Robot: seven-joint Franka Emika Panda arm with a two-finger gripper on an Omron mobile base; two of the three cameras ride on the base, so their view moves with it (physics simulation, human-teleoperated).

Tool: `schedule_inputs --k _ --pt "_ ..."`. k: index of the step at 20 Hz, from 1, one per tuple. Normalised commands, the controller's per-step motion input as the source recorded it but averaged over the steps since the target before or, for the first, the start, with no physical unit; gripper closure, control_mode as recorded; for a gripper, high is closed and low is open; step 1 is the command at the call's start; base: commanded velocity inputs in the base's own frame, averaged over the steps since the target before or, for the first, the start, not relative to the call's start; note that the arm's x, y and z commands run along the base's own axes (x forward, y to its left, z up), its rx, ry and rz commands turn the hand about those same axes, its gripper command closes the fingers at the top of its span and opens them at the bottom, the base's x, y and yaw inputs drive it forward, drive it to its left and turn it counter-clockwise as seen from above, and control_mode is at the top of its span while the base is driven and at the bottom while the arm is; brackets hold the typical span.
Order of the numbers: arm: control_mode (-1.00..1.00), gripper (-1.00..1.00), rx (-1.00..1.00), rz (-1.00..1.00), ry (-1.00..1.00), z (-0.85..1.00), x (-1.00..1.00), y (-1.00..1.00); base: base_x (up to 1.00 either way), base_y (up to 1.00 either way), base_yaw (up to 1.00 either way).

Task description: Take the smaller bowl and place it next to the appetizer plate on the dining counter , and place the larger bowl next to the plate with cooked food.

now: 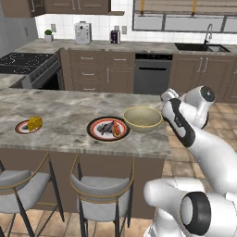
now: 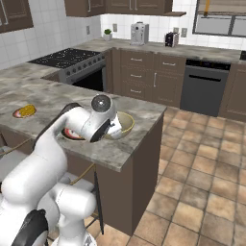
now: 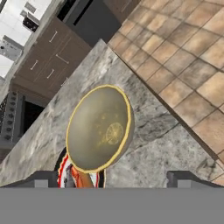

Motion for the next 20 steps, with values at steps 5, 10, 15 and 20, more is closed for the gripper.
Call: schedule_inputs --k 5,10,15,20 --pt "-1.0 -1.0 -0.07 0.14 0.02 0.97 -0.56 0.0 0.0 0.0 0.0" --pt "-1.0 -1.0 -0.18 0.21 0.0 0.6 -0.73 0.13 0.0 0.0 0.0" --pt "-1.0 -1.0 -0.42 0.12 0.0 0.26 -0.76 0.45 0.0 0.0 0.0" --pt "-1.0 -1.0 -0.24 0.13 -0.07 0.18 -0.86 0.01 0.0 0.0 0.0"
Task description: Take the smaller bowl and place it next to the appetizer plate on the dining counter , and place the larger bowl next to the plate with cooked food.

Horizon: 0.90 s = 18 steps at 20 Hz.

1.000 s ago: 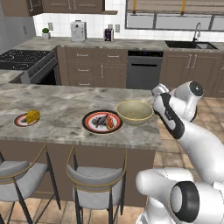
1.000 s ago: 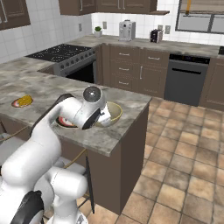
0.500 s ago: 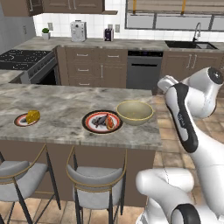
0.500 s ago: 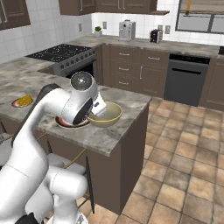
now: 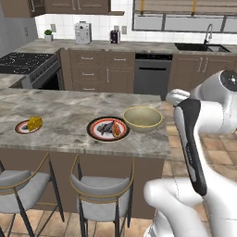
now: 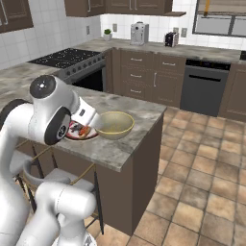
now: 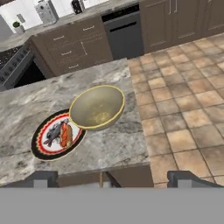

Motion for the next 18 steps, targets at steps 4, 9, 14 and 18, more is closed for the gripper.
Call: schedule_inputs --k 4,9,14,18 --pt "-1.0 -1.0 -0.01 0.1 -0.17 0.0 -0.65 -0.01 0.0 0.0 0.0" --pt "1.0 -1.0 0.0 0.0 0.0 0.0 -0.07 -0.01 -0.41 -0.48 -0.08" --pt "1.0 -1.0 0.0 0.0 0.0 0.0 0.0 0.0 -0.16 -0.81 -0.16" --pt "1.0 -1.0 0.0 0.0 0.0 0.0 0.0 0.0 -0.01 -1.0 -0.13"
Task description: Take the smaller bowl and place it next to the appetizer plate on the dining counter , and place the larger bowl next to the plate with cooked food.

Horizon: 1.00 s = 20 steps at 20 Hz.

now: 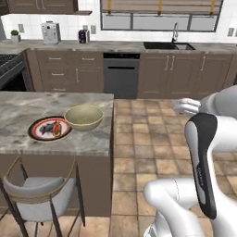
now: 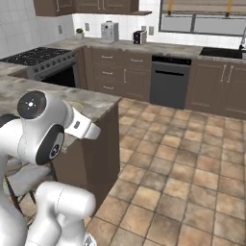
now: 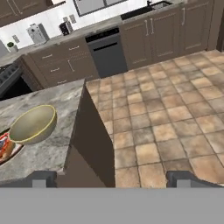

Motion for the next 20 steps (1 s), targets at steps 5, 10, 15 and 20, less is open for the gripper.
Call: schedule_inputs --k 5,10,15,20 --pt "1.0 -1.0 0.0 0.0 0.0 0.0 0.0 0.0 0.0 -1.0 -0.15" --pt "1.0 -1.0 0.0 0.0 0.0 0.0 0.0 0.0 0.4 -0.89 -0.16" --pt "1.0 -1.0 0.0 0.0 0.0 0.0 0.0 0.0 0.98 -0.74 -0.1" --pt "1.0 -1.0 0.0 0.0 0.0 0.0 0.0 0.0 1.0 -0.59 -0.09"
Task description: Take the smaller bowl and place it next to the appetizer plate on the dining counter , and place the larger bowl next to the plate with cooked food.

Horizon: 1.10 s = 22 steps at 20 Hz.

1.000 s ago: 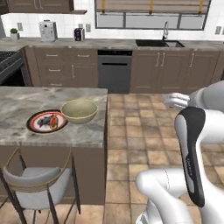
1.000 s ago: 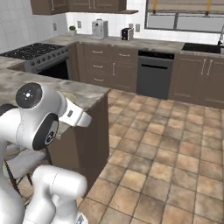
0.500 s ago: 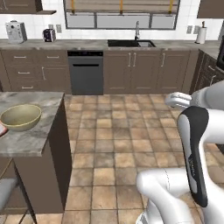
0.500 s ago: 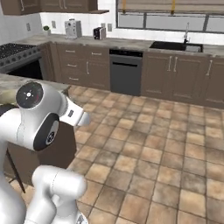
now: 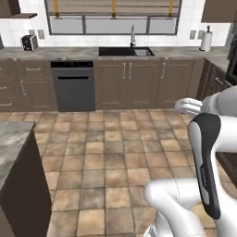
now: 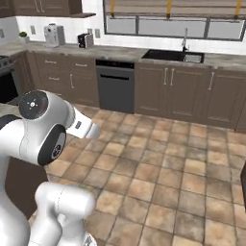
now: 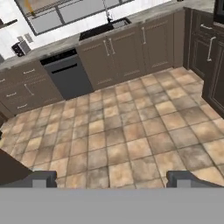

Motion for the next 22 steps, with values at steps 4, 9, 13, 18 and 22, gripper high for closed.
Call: schedule_inputs --k 4,9,13,18,22 --pt "1.0 -1.0 0.0 0.0 0.0 0.0 0.0 0.0 1.0 -0.61 -0.18" --pt "1.0 -1.0 0.0 0.0 0.0 0.0 0.0 0.0 1.0 -0.41 -0.29" --pt "1.0 -1.0 0.0 0.0 0.0 0.0 0.0 0.0 1.0 -0.15 -0.32" --pt "1.0 -1.0 0.0 0.0 0.0 0.0 0.0 0.0 1.0 -0.03 -0.28" --pt "1.0 -1.0 0.0 0.0 0.0 0.0 0.0 0.0 1.0 0.0 -0.26"
